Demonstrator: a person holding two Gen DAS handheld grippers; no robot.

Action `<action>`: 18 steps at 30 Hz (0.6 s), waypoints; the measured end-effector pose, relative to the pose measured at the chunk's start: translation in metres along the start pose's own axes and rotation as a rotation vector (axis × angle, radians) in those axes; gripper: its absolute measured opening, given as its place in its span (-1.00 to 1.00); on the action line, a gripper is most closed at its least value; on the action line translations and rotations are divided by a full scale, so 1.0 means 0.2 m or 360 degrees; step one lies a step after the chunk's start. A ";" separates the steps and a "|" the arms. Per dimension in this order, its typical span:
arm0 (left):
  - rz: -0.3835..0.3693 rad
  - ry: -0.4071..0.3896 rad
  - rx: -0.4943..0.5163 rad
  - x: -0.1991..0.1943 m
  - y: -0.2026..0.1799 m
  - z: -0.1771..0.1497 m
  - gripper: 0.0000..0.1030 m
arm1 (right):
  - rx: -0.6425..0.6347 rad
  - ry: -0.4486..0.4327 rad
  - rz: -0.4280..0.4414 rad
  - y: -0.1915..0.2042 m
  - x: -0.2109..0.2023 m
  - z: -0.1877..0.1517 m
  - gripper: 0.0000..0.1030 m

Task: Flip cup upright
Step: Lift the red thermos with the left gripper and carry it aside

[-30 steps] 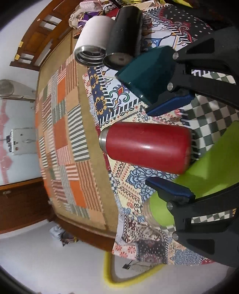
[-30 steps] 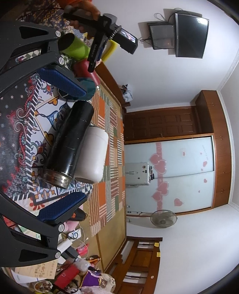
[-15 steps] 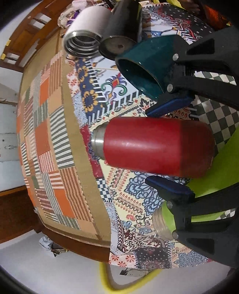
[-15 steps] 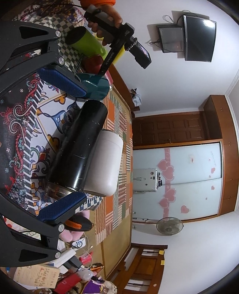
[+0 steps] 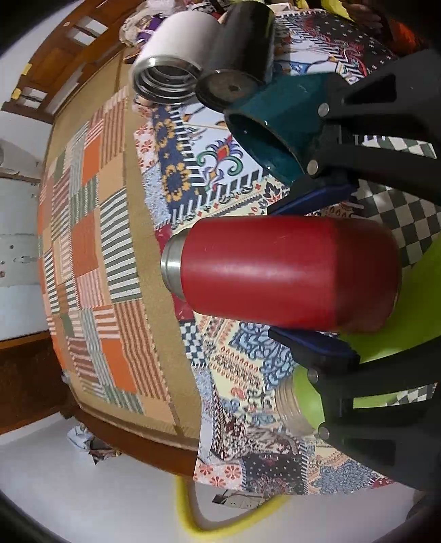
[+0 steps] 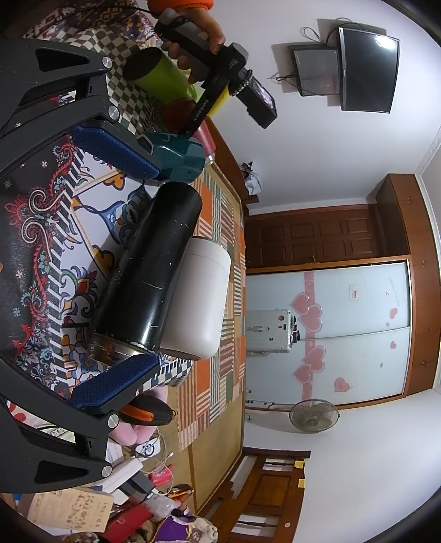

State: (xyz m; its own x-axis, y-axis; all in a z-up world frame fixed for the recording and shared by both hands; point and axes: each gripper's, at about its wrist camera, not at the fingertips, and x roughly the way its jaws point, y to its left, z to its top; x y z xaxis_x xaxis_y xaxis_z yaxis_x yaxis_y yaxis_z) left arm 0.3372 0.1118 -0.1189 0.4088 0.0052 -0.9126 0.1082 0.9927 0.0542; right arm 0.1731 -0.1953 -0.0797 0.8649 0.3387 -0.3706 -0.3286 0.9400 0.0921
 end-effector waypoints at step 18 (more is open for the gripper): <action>-0.0063 -0.0261 0.0161 -0.59 -0.34 -0.29 0.22 | 0.0007 -0.0125 -0.0020 0.02 -0.29 0.09 1.00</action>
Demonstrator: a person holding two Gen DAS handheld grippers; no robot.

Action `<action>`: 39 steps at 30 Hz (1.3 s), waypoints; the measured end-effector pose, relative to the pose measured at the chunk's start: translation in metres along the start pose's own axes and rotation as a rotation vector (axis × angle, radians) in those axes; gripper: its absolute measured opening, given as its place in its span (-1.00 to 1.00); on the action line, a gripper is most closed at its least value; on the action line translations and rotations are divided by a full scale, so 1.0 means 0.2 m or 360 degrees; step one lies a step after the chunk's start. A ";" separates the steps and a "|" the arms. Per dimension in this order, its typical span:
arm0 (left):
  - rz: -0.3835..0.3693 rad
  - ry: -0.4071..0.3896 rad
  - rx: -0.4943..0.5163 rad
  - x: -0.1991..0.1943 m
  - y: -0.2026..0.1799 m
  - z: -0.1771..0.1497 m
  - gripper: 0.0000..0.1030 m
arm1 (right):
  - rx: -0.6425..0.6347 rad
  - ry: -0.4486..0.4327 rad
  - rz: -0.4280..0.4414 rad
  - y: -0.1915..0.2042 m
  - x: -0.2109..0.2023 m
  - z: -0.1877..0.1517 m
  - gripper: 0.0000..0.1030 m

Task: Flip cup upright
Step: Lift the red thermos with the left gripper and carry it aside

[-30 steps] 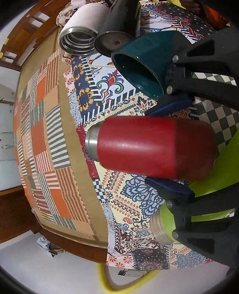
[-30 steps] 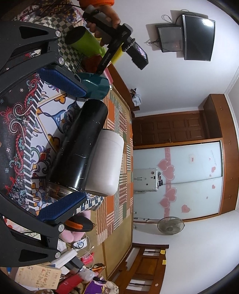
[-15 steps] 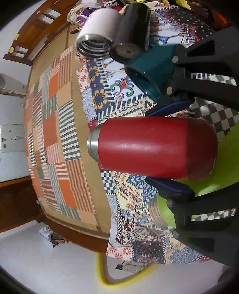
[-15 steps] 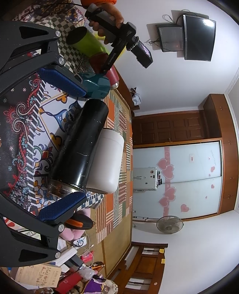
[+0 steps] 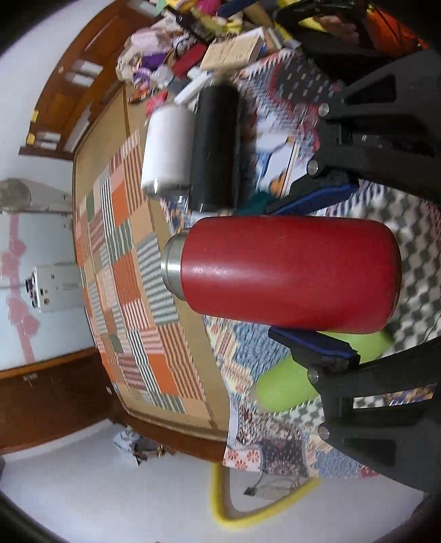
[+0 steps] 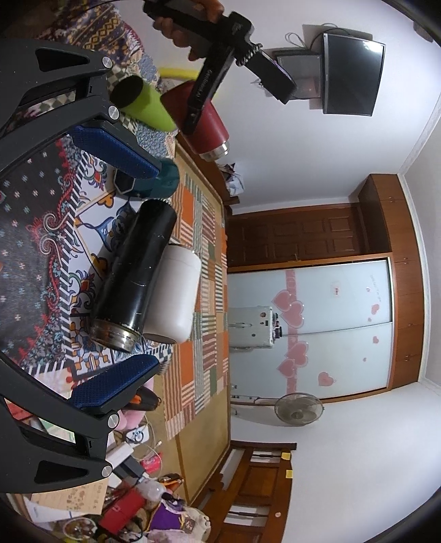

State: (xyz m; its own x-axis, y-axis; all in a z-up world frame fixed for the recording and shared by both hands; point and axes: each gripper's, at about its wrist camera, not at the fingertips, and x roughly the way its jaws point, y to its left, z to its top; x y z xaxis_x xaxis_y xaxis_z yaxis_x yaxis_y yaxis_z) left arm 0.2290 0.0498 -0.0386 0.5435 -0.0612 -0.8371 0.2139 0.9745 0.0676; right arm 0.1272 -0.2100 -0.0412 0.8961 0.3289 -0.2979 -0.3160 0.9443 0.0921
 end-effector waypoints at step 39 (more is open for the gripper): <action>-0.0218 0.0016 0.0197 0.10 -0.56 -0.37 0.35 | -0.0048 0.0133 -0.0041 0.01 -0.05 -0.09 1.00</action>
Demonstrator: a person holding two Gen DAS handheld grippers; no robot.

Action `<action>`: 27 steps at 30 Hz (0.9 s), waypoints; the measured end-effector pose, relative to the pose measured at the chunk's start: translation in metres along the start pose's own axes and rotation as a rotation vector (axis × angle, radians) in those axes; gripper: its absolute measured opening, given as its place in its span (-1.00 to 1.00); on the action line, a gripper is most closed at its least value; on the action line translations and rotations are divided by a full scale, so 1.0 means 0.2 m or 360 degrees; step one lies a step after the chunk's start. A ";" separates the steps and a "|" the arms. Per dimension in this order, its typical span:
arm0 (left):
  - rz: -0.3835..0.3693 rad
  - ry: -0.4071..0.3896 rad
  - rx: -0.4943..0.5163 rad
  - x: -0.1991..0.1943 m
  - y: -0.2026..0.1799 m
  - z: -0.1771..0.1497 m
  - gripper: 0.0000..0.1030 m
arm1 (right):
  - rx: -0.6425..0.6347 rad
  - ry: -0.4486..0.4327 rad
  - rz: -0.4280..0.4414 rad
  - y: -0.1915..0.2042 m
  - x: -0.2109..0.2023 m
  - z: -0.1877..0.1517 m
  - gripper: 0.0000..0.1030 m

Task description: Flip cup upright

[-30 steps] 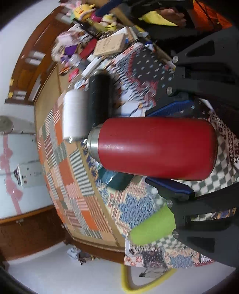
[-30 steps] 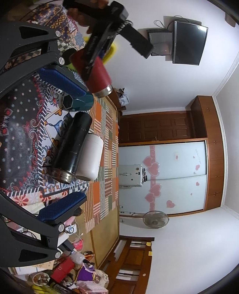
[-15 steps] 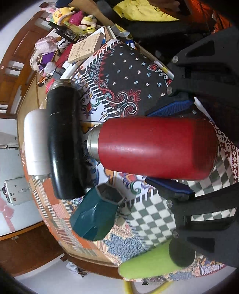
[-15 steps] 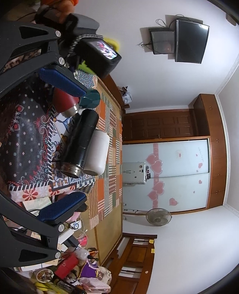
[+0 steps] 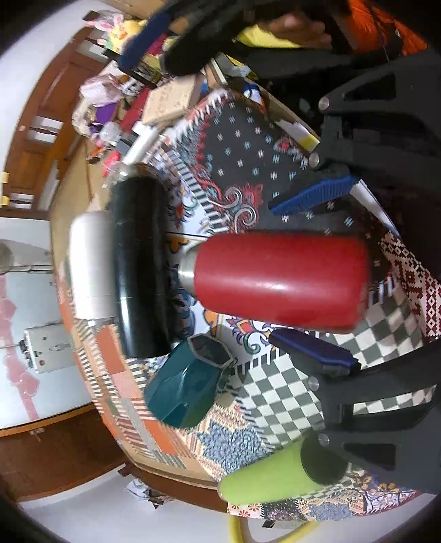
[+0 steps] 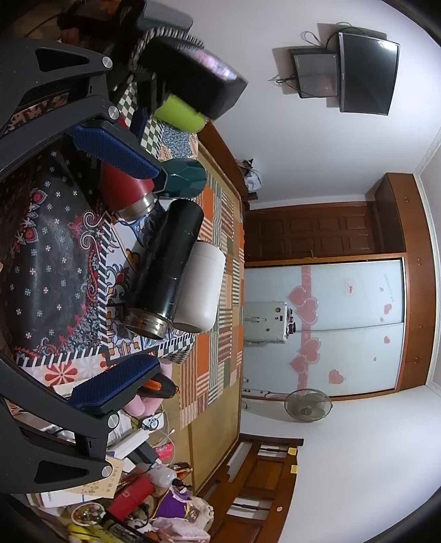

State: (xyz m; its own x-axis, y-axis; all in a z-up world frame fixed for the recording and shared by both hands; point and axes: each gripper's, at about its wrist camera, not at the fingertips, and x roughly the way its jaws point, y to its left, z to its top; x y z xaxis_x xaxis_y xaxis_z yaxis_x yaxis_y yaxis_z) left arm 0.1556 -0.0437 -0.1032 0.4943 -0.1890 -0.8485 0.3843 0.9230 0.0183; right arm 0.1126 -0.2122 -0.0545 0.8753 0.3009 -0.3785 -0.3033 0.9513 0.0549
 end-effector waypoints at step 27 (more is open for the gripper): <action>0.0494 -0.0639 -0.0388 -0.47 0.44 -0.54 0.35 | -0.0069 0.0451 0.0214 0.47 0.41 0.02 1.00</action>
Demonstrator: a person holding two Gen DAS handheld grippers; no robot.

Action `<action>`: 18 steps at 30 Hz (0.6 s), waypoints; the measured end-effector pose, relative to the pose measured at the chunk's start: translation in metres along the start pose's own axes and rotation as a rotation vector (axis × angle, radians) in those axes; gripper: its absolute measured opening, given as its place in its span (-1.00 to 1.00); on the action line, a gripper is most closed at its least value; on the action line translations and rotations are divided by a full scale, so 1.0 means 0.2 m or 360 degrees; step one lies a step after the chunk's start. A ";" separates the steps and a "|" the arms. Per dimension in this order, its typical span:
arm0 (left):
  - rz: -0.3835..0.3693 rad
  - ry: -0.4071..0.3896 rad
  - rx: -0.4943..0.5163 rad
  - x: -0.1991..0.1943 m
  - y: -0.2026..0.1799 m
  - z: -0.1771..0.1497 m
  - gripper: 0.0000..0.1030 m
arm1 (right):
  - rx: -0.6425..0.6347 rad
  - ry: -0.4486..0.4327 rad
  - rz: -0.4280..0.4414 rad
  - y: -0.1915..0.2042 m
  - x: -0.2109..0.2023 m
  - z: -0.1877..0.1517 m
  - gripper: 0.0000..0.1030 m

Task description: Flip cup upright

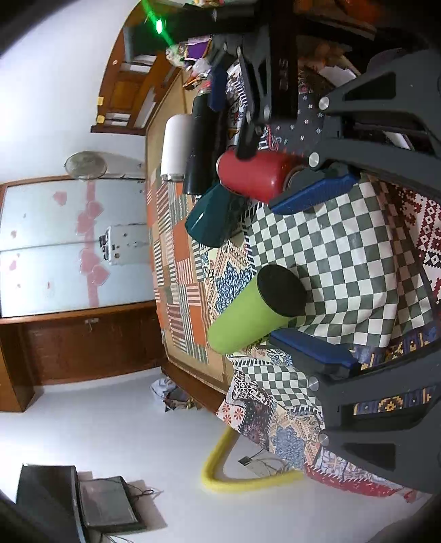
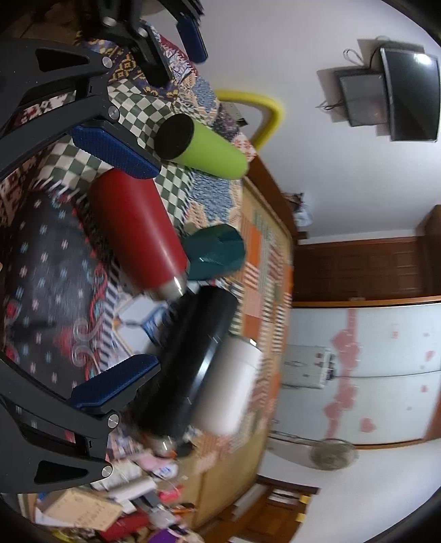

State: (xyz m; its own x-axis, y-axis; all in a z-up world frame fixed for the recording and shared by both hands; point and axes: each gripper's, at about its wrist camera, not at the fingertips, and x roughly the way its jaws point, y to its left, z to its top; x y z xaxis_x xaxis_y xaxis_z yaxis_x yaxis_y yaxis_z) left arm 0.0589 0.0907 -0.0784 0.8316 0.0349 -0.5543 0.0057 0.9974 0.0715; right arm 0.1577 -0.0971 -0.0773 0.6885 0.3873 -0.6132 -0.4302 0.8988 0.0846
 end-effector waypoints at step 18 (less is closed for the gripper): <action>-0.0025 -0.0036 -0.0091 0.05 0.06 -0.04 0.35 | 0.0080 0.0483 0.0040 0.04 0.30 0.06 1.00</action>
State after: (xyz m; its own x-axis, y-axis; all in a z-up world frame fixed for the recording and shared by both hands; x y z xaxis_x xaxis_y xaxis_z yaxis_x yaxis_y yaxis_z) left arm 0.0635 0.1043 -0.0898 0.8440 0.0186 -0.5361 -0.0124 0.9998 0.0153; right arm 0.2015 -0.0642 -0.1043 0.4686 0.3373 -0.8165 -0.4105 0.9015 0.1369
